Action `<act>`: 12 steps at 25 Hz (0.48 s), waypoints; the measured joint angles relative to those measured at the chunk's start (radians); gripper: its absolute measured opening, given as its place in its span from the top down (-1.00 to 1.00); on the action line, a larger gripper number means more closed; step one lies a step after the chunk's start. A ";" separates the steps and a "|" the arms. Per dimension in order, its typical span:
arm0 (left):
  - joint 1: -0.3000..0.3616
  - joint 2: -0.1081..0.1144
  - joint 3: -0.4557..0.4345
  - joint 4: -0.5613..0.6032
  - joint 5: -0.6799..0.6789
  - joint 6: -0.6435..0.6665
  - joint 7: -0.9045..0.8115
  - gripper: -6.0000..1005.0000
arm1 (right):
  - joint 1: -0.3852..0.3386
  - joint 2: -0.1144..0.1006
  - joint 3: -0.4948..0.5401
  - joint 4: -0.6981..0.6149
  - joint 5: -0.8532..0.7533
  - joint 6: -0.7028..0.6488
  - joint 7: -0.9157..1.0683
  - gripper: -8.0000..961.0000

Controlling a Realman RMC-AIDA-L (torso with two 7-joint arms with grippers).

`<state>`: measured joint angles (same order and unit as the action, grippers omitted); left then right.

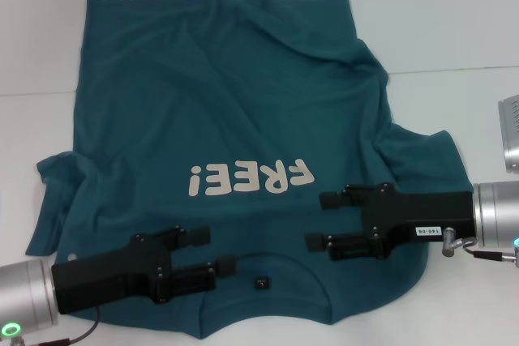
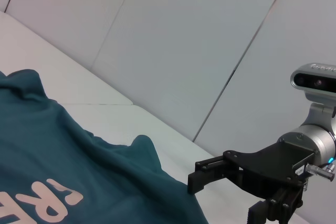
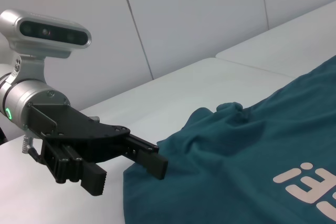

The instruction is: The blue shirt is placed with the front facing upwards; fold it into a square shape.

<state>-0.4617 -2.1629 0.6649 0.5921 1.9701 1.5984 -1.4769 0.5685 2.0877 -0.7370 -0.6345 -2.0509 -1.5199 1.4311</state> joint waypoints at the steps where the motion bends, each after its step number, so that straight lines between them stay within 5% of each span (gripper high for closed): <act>1: 0.000 0.000 0.000 0.000 0.000 0.000 0.000 -0.67 | 0.000 0.000 0.000 0.000 0.000 0.000 0.000 -0.84; 12: -0.001 0.000 0.001 0.000 0.000 0.000 0.002 -0.67 | 0.000 0.000 -0.001 -0.001 0.000 0.000 0.000 -0.84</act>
<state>-0.4631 -2.1629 0.6654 0.5921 1.9702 1.5984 -1.4747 0.5685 2.0877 -0.7379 -0.6351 -2.0508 -1.5198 1.4311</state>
